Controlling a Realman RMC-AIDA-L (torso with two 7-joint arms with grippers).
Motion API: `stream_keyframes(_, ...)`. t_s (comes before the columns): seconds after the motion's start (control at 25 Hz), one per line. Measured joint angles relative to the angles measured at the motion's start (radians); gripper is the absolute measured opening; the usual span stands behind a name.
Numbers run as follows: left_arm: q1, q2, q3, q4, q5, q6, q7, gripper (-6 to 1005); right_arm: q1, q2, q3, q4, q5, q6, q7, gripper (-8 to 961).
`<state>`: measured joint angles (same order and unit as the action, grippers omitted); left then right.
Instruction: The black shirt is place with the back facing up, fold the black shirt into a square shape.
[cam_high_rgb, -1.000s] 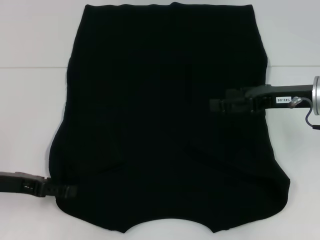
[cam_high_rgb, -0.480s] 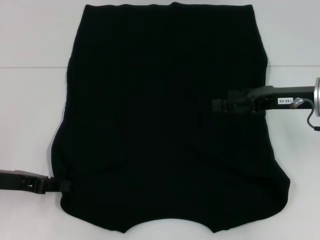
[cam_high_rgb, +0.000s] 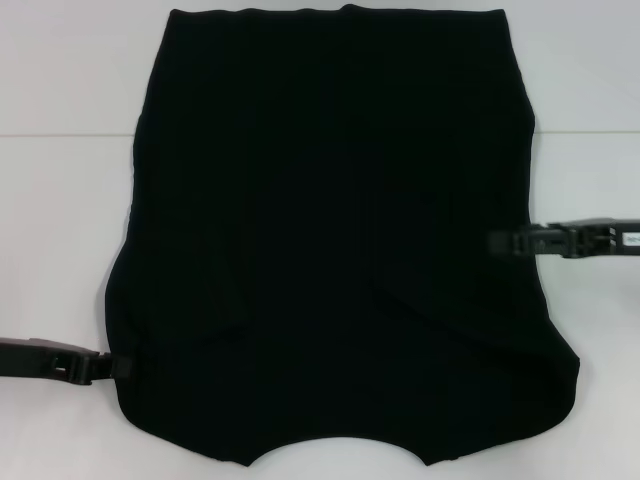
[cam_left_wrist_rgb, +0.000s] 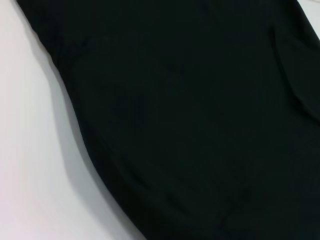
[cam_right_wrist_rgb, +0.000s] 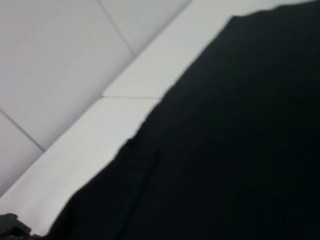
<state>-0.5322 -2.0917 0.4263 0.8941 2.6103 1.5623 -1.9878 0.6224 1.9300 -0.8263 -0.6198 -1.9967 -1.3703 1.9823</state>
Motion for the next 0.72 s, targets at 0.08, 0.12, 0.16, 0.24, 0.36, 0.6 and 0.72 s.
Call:
stream_keyframes(0.08,0.0,-0.001,-0.001,0.001,-0.001,0.0,0.0,135,-0.021,-0.016,0.002,0.002,-0.01,-0.013,0.033,862)
stream_keyframes(0.12,0.0,-0.001,-0.001,0.001,-0.001,0.0,0.0,120,-0.032,-0.025,0.003,0.004,-0.017,-0.02,0.052,855)
stream_keyframes(0.16,0.0,-0.001,-0.002,0.001,-0.005,-0.001,0.0,104,-0.043,-0.033,0.005,0.006,-0.024,-0.03,0.068,847)
stream_keyframes(0.24,0.002,-0.001,-0.003,0.001,-0.014,-0.001,0.0,74,-0.066,-0.045,0.009,0.008,-0.036,-0.048,0.093,832)
stream_keyframes(0.36,0.002,-0.002,-0.003,0.0,-0.015,-0.002,0.0,74,-0.094,-0.054,0.015,0.008,-0.067,-0.054,0.124,810)
stream_keyframes(0.6,0.0,-0.002,0.001,-0.001,-0.015,-0.012,0.0,74,-0.102,-0.057,0.034,0.044,-0.166,-0.06,0.157,765)
stream_keyframes(0.72,-0.001,-0.002,0.002,-0.001,-0.015,-0.013,0.0,74,-0.092,-0.052,0.029,0.059,-0.167,-0.064,0.155,741)
